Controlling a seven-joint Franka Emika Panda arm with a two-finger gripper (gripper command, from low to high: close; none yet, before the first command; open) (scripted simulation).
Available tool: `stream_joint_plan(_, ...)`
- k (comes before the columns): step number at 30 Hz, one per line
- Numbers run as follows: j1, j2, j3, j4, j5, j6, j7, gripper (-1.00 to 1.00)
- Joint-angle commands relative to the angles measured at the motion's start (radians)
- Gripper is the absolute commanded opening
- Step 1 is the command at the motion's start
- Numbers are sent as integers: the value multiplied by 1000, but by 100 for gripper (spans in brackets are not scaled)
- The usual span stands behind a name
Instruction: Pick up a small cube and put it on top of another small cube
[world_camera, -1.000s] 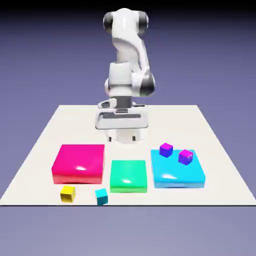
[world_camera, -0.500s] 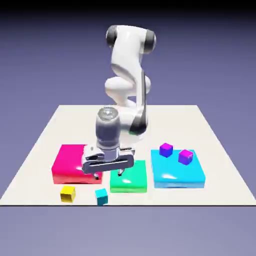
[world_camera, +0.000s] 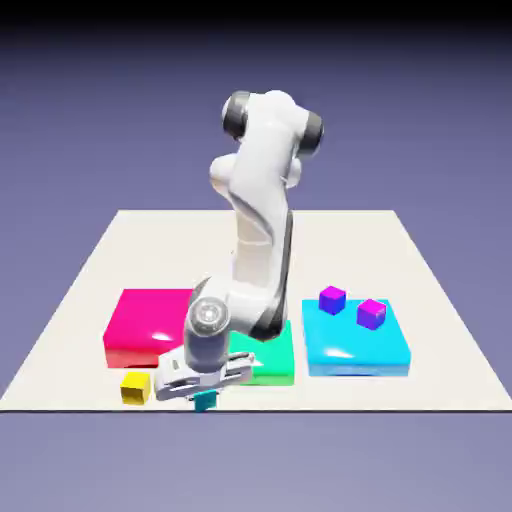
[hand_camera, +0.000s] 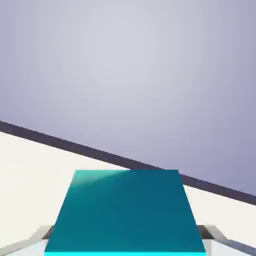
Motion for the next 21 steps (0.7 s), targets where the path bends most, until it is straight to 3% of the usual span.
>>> stream_joint_plan(1,3,-35,25,-21,-11,-12,15,-100)
stream_joint_plan(21,23,-759,750,-617,-129,-97,311,-100)
